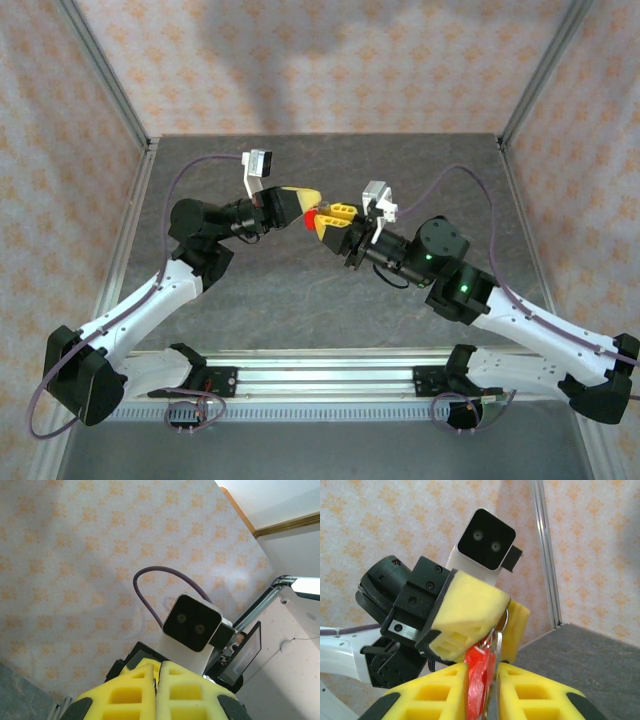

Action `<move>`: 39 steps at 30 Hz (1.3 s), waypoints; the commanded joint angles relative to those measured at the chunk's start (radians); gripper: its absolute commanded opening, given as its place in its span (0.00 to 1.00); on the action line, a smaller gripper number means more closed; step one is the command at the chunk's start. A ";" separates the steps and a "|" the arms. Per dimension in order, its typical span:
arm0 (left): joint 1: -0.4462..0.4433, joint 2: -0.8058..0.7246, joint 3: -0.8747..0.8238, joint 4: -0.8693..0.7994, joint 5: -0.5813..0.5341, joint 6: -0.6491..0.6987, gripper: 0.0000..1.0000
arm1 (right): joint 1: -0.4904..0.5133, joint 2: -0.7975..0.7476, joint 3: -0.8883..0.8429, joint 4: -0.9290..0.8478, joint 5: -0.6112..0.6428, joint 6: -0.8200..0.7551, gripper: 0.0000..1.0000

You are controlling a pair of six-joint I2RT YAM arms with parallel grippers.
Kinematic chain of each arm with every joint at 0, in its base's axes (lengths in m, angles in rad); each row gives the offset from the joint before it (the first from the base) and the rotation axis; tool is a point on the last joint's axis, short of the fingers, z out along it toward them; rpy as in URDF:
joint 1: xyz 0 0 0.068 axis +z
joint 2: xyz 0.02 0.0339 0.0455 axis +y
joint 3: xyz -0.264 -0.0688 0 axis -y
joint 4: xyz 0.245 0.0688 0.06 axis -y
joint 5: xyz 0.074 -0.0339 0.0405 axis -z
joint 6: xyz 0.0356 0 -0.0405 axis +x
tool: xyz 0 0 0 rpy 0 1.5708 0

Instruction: Remove the keys from the keyring

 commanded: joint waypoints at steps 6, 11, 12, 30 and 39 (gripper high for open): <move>-0.006 -0.029 -0.021 0.022 -0.015 0.026 0.00 | 0.006 0.003 0.064 -0.032 0.010 -0.021 0.00; -0.004 -0.066 -0.026 -0.055 -0.030 0.085 0.34 | 0.006 -0.036 0.059 -0.106 0.030 -0.035 0.00; -0.004 -0.075 -0.026 -0.075 -0.031 0.099 0.36 | 0.007 -0.045 0.063 -0.128 0.026 -0.042 0.00; 0.008 -0.165 0.126 -0.730 0.047 0.534 0.46 | -0.082 -0.061 0.218 -0.578 -0.171 -0.057 0.00; -0.062 -0.091 0.233 -0.903 0.068 0.653 0.55 | -0.122 -0.049 0.243 -0.620 -0.266 -0.039 0.00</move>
